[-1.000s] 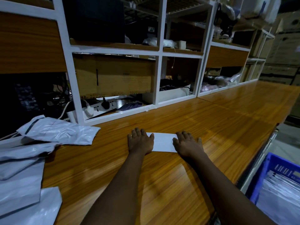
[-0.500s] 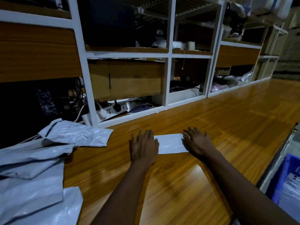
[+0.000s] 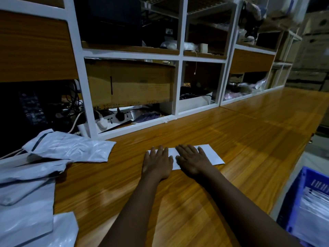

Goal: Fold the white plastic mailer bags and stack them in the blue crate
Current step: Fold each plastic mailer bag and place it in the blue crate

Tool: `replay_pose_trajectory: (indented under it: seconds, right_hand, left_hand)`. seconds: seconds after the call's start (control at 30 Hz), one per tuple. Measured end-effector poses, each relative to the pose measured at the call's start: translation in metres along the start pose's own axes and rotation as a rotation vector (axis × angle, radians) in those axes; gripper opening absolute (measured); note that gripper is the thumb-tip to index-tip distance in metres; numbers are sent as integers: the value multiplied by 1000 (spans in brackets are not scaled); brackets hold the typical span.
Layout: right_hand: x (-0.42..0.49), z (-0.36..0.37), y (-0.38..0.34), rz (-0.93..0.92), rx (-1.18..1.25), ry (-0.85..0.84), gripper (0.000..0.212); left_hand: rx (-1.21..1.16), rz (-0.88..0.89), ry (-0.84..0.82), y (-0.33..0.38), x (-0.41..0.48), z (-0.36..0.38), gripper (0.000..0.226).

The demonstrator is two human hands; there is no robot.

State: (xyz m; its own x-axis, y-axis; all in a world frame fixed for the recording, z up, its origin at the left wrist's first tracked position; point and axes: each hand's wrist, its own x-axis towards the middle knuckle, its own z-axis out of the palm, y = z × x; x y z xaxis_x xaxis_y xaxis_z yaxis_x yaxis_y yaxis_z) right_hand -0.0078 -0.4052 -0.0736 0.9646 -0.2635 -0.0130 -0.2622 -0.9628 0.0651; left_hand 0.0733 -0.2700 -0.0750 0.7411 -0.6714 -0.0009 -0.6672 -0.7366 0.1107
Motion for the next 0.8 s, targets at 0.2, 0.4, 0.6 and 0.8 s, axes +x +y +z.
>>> replay_pose_trajectory:
  seconds: [0.2,0.4,0.6,0.8]
  right_hand:
    - [-8,-1,28,-13,-95,3,50]
    - [-9,2,51,-79,-79,75,78]
    - [-12,4,60,50,-121,15,54]
    - [-18,22,37,247,-74,128,64]
  left_hand:
    - [23,-19,-25,-2,0,-1,59]
    - [29,-39,-26,-2,0,-1,59]
    - [32,-70,22,-2,-5,-3,60]
    - [147,109,314,24,-10,-3,53]
